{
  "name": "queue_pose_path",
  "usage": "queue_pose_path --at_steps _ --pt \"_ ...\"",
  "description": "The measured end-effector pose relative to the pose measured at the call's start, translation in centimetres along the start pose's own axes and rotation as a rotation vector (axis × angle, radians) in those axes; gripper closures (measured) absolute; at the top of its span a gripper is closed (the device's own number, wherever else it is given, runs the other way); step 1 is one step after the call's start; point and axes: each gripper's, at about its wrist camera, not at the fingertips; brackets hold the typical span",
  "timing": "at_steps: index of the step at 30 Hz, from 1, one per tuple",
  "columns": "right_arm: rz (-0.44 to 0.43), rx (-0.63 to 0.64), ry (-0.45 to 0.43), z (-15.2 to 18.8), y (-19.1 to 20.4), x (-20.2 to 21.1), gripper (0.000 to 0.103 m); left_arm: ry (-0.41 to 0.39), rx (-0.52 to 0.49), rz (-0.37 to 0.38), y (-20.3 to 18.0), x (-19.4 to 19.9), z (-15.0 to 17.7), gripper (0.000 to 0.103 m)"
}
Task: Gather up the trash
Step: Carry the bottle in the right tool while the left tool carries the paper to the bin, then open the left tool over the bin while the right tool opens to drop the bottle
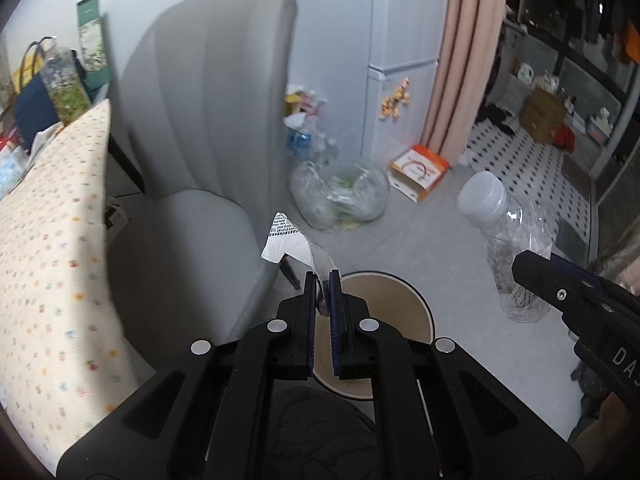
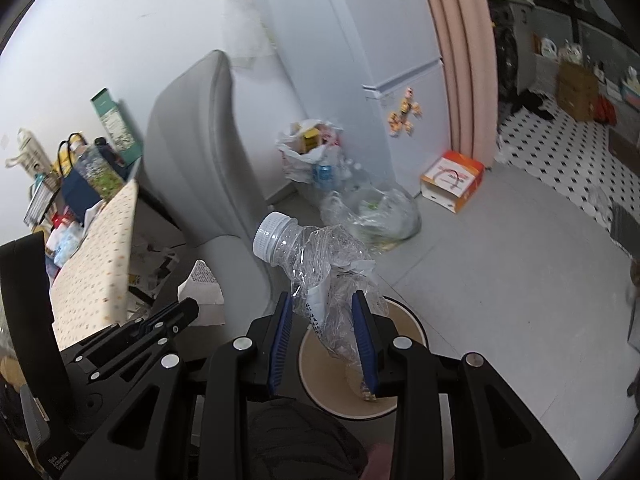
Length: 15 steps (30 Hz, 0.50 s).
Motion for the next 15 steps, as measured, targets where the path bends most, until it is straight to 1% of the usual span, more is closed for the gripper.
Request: queue_pose_path --at_steps 6,10,15 --pt "0.0 -0.04 0.036 0.0 -1.9 -2.1 0.072 0.06 -0.02 0.02 -1.2 -2.7 -0.5 0.096" --pt "-0.001 -0.049 0.051 0.2 -2.2 -2.9 0.072 0.099 -0.02 0.043 -1.3 -4.3 -0.8 0.095" --pt "0.003 -0.062 0.057 -0.1 -2.6 -3.3 0.072 0.125 -0.018 0.072 -1.7 -5.3 -1.0 0.095"
Point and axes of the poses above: each gripper's, at about its wrist camera, not at the fingertips, and x roughly against the way its jaws point, y to its left, z to its underside, and after that the axes turned 9 degrees about y, right-handed
